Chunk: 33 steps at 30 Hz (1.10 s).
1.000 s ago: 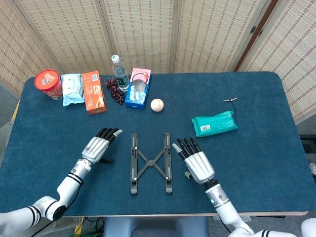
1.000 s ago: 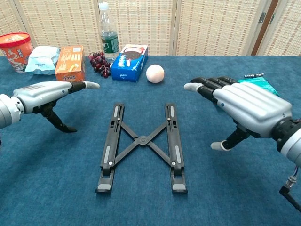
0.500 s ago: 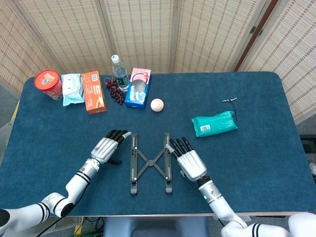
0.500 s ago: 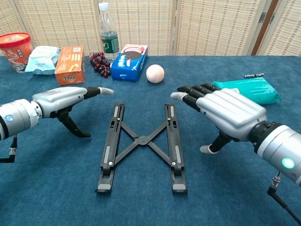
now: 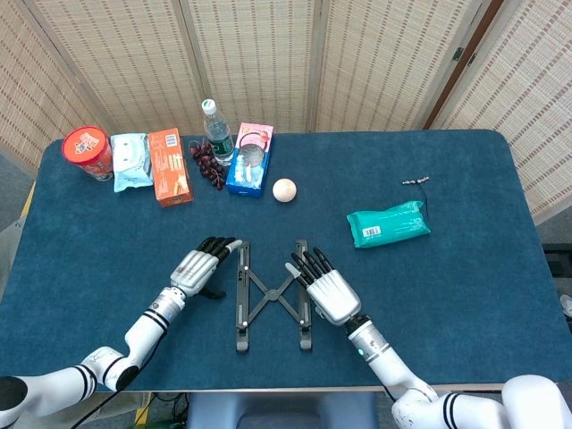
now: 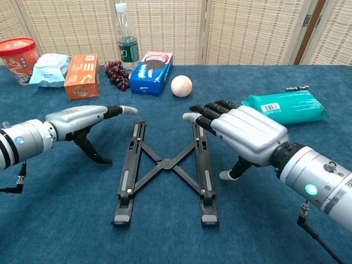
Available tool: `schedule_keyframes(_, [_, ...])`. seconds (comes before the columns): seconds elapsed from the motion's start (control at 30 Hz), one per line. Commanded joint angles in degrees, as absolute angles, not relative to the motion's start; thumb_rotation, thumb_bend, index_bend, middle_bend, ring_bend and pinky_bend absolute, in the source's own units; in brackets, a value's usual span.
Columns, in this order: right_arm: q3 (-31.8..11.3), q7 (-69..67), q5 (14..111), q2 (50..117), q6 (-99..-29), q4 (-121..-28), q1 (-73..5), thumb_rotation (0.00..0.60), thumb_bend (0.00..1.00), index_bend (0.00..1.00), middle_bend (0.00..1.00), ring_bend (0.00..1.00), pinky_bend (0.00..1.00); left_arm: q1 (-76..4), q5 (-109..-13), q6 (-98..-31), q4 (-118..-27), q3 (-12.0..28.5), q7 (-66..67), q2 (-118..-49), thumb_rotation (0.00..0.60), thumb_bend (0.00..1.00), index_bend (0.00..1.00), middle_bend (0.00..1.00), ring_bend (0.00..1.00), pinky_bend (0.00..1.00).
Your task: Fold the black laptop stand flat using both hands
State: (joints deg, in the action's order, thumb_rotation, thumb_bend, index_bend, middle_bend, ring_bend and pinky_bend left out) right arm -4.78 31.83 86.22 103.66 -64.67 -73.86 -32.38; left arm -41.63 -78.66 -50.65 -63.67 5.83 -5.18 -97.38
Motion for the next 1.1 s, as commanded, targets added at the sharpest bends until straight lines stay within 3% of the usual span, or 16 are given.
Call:
schedule_keyframes(0.03, [-4.7, 31.7, 86.7, 104.2, -64.8, -73.0, -32.8, 0.600, 0.00, 0.00, 0.00, 0.00, 0.00, -41.8, -78.7, -50.5, -63.5, 5.9, -5.7, -97.7, 0.600, 0.15, 0.00, 0.06, 0.04, 0.00])
schedule_keyframes(1.1, [-3.8, 29.7, 90.1, 108.3, -66.6, -66.9, -34.4, 0.600, 0.00, 0.00, 0.00, 0.00, 0.00, -43.2, -79.0, -50.7, -64.1, 6.8, -7.7, -100.2, 0.600, 0.15, 0.00, 0.06, 0.04, 0.00])
